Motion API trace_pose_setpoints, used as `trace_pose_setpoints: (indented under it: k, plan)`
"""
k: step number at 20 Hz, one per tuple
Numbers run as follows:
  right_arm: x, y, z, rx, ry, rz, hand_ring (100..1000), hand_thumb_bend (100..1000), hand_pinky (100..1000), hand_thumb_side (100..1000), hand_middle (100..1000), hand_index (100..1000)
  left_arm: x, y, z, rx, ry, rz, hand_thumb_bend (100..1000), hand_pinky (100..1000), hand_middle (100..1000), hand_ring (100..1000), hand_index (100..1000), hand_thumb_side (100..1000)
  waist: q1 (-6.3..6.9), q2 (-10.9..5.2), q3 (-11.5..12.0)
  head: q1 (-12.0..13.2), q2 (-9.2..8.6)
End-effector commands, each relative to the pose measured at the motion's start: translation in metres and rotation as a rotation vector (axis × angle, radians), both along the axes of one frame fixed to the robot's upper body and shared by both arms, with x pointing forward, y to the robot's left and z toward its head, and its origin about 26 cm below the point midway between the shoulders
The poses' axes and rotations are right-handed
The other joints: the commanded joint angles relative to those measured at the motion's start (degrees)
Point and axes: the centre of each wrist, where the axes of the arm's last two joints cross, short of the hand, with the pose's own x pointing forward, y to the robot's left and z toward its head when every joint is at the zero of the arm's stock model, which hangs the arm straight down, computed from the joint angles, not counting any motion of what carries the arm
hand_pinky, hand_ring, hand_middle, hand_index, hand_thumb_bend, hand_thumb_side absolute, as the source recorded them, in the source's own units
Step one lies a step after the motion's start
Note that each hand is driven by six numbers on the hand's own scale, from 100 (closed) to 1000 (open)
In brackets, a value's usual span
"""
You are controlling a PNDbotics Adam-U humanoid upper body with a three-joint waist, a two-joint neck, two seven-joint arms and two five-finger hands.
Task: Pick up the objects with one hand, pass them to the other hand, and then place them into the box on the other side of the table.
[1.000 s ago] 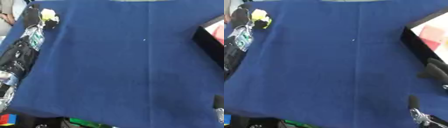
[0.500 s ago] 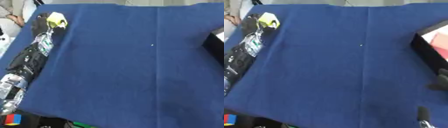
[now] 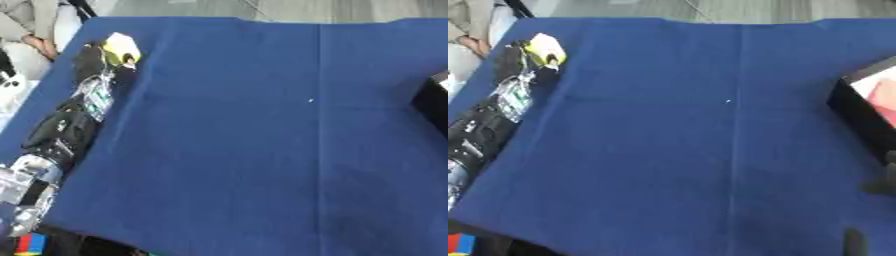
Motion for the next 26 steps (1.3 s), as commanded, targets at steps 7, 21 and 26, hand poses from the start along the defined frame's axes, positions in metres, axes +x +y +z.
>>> trace_pose_setpoints:
  k: [7,21,26]
  plan:
    - [-0.002,-0.001,0.006,-0.001,-0.027,0.005,926,100,912,308,659,1000,0.001,0.000,0.010,-0.007,-0.038,-0.031,100,699,388,444,537,195,-0.22,-1.39,0.2,0.1,0.28]
    - [-0.002,-0.008,0.006,-0.013,-0.005,-0.012,915,100,910,210,676,1000,0.002,-0.021,0.048,0.049,-0.175,-0.218,100,686,317,383,460,243,0.56,-6.84,2.6,-2.2,6.04]
    - [0.000,-0.011,0.013,-0.058,-0.028,0.018,905,100,906,105,692,1000,0.004,-0.060,0.062,0.054,-0.220,-0.445,100,687,315,380,459,277,0.78,-9.39,4.4,-5.3,7.50]
